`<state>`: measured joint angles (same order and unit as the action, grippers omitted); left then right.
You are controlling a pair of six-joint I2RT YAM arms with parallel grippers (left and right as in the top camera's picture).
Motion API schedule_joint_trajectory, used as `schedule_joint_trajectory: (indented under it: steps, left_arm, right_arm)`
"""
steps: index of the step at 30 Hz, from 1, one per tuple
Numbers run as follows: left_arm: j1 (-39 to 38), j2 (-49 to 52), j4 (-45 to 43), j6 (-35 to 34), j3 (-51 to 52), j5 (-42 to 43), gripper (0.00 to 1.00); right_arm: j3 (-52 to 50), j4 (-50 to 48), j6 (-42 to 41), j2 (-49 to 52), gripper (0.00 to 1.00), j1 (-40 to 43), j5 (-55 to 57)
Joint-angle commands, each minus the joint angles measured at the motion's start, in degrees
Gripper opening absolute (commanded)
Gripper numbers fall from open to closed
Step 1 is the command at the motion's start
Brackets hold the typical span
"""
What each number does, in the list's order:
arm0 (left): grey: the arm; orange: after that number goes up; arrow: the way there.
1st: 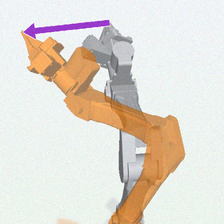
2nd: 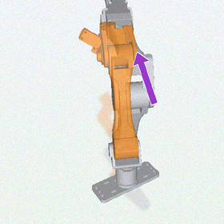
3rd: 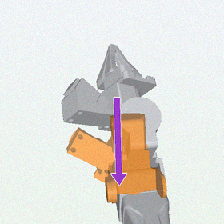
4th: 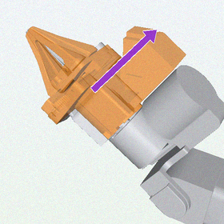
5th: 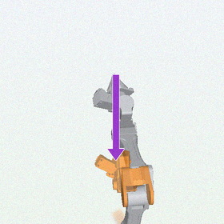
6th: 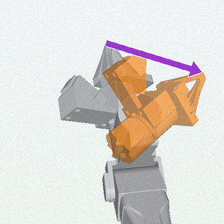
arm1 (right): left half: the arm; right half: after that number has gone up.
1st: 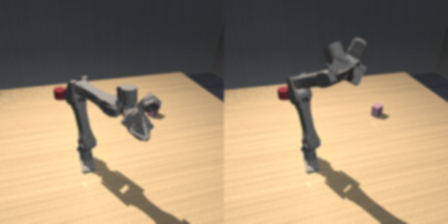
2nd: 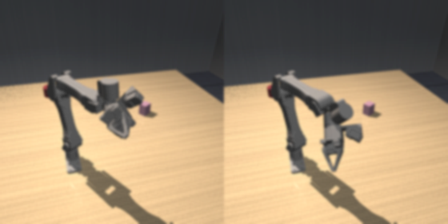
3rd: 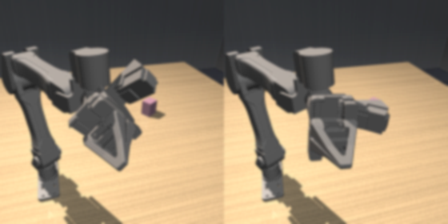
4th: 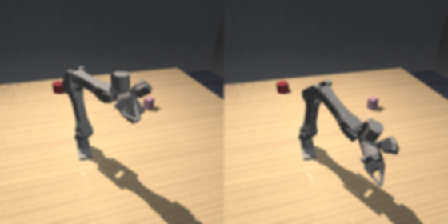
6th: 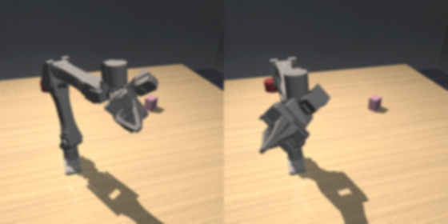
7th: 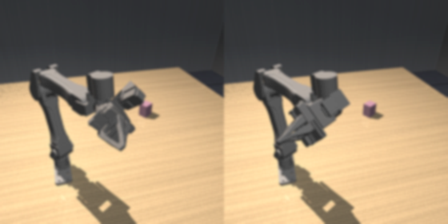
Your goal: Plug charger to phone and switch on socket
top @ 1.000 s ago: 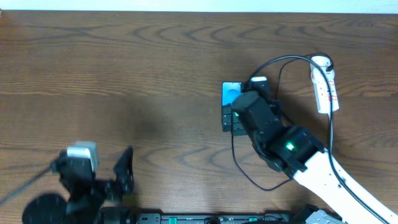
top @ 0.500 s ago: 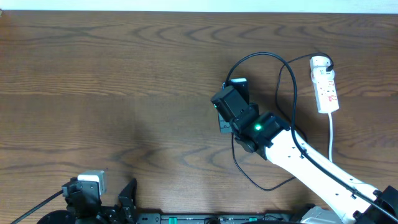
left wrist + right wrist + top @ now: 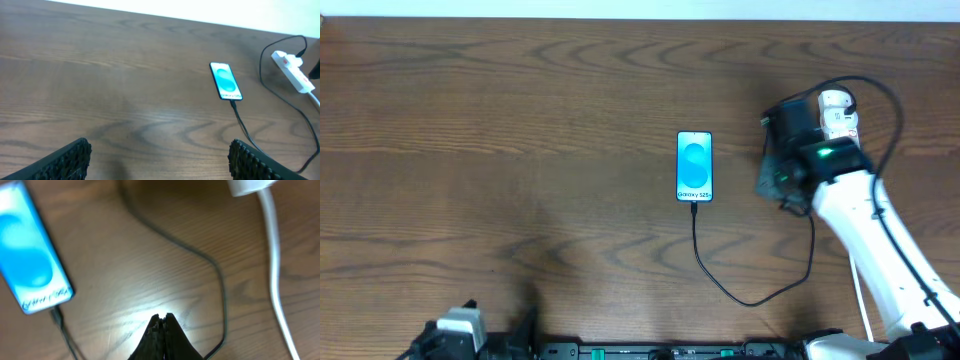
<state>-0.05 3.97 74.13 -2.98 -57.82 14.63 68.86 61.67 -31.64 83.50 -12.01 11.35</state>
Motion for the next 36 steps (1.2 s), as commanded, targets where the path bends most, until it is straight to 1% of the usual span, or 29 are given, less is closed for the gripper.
schedule_joint_trajectory:
  steps: [1,3,8,11,13,17,21,26,31,36]
  left_arm:
    - [0.1,-2.3,0.0,0.2,-0.1,-0.3,0.88]
    - [0.1,-2.7,0.0,0.2,-0.1,-0.3,0.88]
    - [0.1,-2.8,0.0,0.2,-0.1,-0.3,0.87]
    - [-0.6,-2.8,0.0,0.2,-0.1,-0.3,0.88]
    - [-1.8,-2.8,0.0,0.2,-0.1,-0.3,0.88]
    - [-1.8,-2.8,0.0,0.2,-0.1,-0.3,0.88]
    - [-1.9,-2.8,0.0,0.2,-0.1,-0.3,0.88]
    - [-4.5,-2.8,0.0,0.2,-0.1,-0.3,0.88]
    - [-4.8,-2.8,0.0,0.2,-0.1,-0.3,0.88]
    - [-4.8,-2.8,0.0,0.2,-0.1,-0.3,0.88]
  right_arm:
    - [3.8,0.1,-0.5,-0.6,0.01,7.8,-3.5]
    - [6.4,0.2,-0.5,-0.1,0.01,13.5,-7.4]
    - [13.1,1.4,-0.5,3.4,0.01,23.4,-8.6]
    - [19.7,4.0,-0.4,8.8,0.01,27.6,-8.8]
    - [26.3,6.2,1.9,14.8,0.01,29.6,-10.0]
    - [34.9,9.5,2.4,24.7,0.01,31.1,-10.5]
    - [38.5,9.2,2.3,31.5,0.01,31.2,-10.5]
    - [39.4,5.6,1.8,37.1,0.01,31.2,-10.5]
    - [39.4,2.1,1.2,41.1,0.01,31.2,-10.5]
    - [39.3,-1.2,1.2,42.4,0.01,31.2,-11.8]
